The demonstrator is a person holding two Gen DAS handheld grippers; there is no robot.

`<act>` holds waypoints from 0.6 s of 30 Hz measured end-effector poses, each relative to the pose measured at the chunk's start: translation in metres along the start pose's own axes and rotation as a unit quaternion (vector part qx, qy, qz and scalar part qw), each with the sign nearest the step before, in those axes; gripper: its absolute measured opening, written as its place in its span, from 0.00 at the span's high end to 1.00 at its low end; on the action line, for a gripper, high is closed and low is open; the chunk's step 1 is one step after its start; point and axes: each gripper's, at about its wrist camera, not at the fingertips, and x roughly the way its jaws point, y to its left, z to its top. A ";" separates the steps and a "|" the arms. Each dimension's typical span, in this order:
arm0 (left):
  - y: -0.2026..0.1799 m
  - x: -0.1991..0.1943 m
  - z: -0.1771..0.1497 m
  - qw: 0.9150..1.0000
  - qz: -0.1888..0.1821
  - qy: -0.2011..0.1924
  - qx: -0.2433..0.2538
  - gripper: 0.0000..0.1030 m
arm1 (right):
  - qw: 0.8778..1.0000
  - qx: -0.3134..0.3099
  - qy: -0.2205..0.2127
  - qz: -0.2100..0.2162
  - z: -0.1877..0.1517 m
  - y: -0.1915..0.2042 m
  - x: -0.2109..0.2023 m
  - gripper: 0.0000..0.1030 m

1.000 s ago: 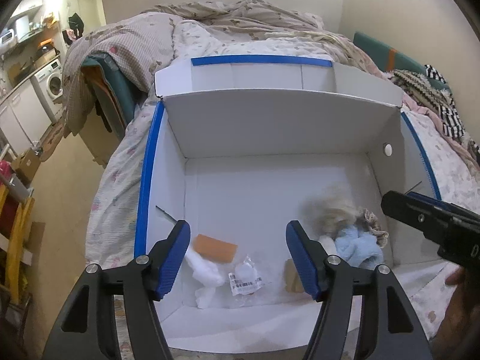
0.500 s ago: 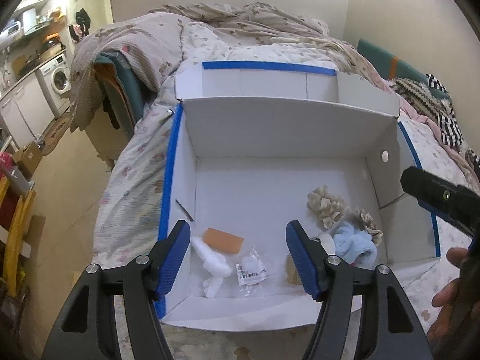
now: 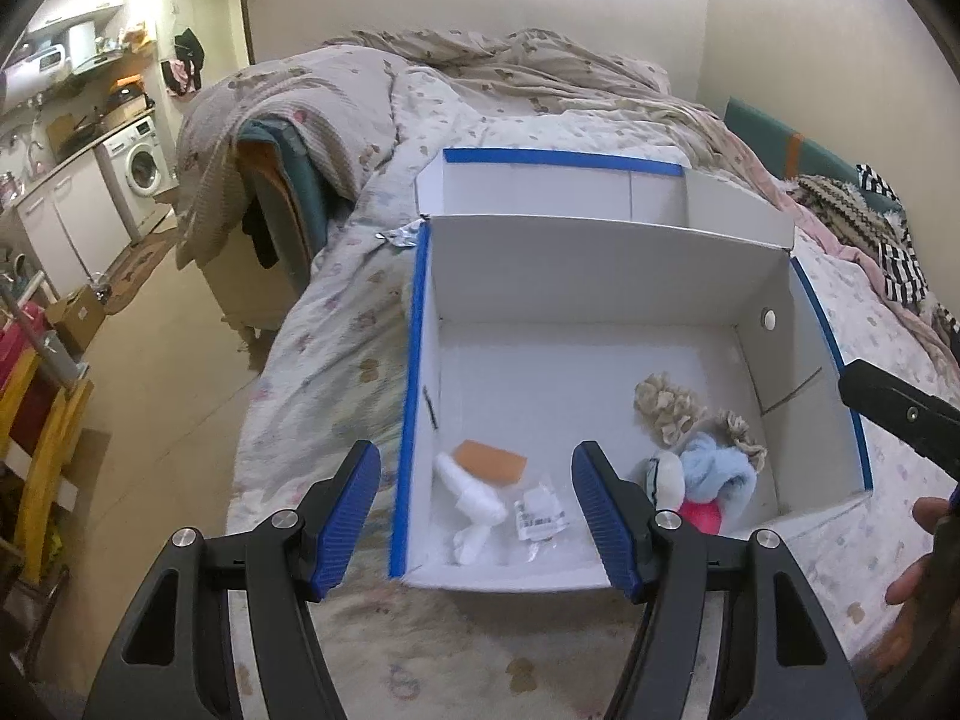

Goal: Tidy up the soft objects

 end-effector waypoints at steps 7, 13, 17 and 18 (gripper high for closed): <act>0.009 -0.020 -0.017 1.000 0.010 -0.004 0.001 0.38 | 1.000 -0.013 0.003 -0.002 -0.019 0.006 -0.017 0.00; 0.017 -0.035 -0.035 1.000 0.016 -0.007 -0.003 0.38 | 0.999 -0.048 0.003 -0.014 -0.039 0.013 -0.033 0.00; 0.018 -0.042 -0.046 1.000 0.018 -0.007 0.000 0.38 | 0.998 -0.056 0.001 -0.016 -0.051 0.016 -0.043 0.00; 0.018 -0.044 -0.048 1.000 0.016 -0.007 0.002 0.38 | 0.999 -0.051 0.000 -0.014 -0.054 0.015 -0.046 0.00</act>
